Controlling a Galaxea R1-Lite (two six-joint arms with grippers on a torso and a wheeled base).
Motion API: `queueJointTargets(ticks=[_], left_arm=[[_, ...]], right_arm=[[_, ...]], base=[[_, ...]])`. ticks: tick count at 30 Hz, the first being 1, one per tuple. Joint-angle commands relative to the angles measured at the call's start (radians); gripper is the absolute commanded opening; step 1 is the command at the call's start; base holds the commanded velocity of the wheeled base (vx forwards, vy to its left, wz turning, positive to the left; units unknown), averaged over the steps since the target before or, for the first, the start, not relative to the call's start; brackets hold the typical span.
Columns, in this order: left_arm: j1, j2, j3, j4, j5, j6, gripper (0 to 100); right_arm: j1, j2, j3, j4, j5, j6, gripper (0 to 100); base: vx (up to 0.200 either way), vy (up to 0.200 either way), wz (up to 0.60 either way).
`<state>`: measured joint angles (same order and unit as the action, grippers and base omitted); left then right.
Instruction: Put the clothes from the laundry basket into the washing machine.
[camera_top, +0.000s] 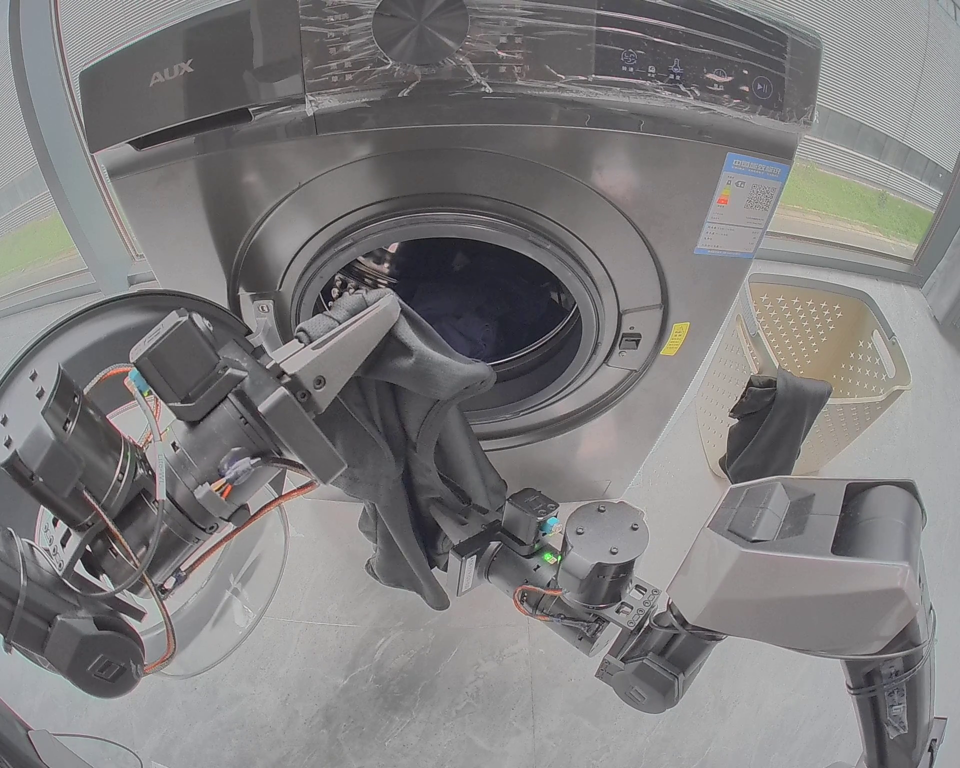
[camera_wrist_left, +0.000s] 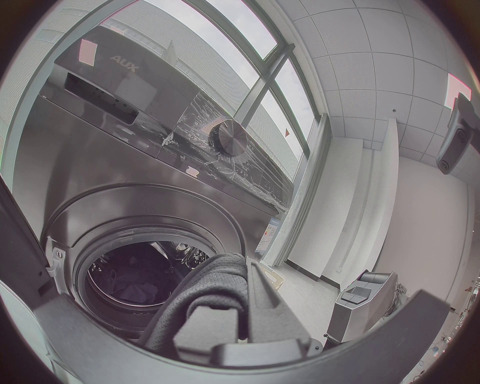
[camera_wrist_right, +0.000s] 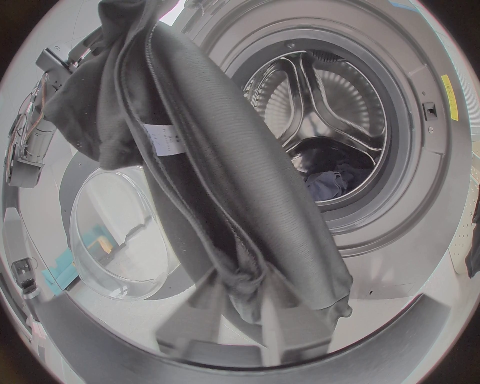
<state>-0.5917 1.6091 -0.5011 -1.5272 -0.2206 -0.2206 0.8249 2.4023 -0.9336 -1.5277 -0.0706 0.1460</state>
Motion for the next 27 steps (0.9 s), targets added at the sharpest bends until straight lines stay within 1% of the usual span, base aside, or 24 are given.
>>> queueJointTargets(ticks=[1, 4, 6, 7, 8, 12, 15, 20, 21, 27], left_arm=[[0.000, 0.002, 0.001, -0.001, 0.000, 0.000, 0], [0.003, 0.002, 0.003, -0.001, 0.000, 0.000, 0], [0.021, 0.005, 0.006, -0.001, 0.000, 0.000, 0], [0.024, 0.005, 0.006, -0.001, 0.000, 0.000, 0], [0.036, 0.009, 0.007, -0.001, 0.000, 0.000, 0], [0.061, 0.012, 0.013, -0.001, -0.002, 0.000, 0], [0.067, 0.009, 0.026, -0.001, -0.002, 0.000, 0], [0.069, -0.002, 0.064, -0.001, -0.002, 0.000, 0], [0.069, -0.005, 0.079, -0.001, 0.000, 0.000, 0], [0.090, -0.008, 0.125, -0.002, 0.001, 0.004, 0]], right_arm=[[-0.004, 0.004, 0.004, -0.002, 0.000, 0.000, 0], [-0.021, -0.045, 0.059, -0.019, -0.001, -0.005, 0], [-0.026, -0.097, 0.113, -0.019, -0.001, -0.013, 0], [-0.027, -0.104, 0.122, -0.019, -0.001, -0.013, 0], [-0.036, -0.147, 0.171, -0.019, 0.000, -0.014, 0], [-0.050, -0.261, 0.272, -0.017, 0.000, -0.017, 0], [-0.092, -0.341, 0.325, -0.006, 0.002, -0.028, 0], [-0.148, -0.405, 0.346, -0.003, 0.009, -0.032, 0], [-0.170, -0.427, 0.349, -0.005, 0.012, -0.032, 0], [-0.214, -0.528, 0.349, -0.005, 0.012, -0.031, 0]], base=[[0.000, 0.000, 0.00], [0.000, 0.000, 0.00], [0.000, 0.000, 0.00], [0.000, 0.000, 0.00], [0.000, 0.000, 0.00], [0.000, 0.000, 0.00], [0.000, 0.000, 0.00], [0.000, 0.000, 0.00], [0.000, 0.000, 0.00], [0.000, 0.000, 0.00]])
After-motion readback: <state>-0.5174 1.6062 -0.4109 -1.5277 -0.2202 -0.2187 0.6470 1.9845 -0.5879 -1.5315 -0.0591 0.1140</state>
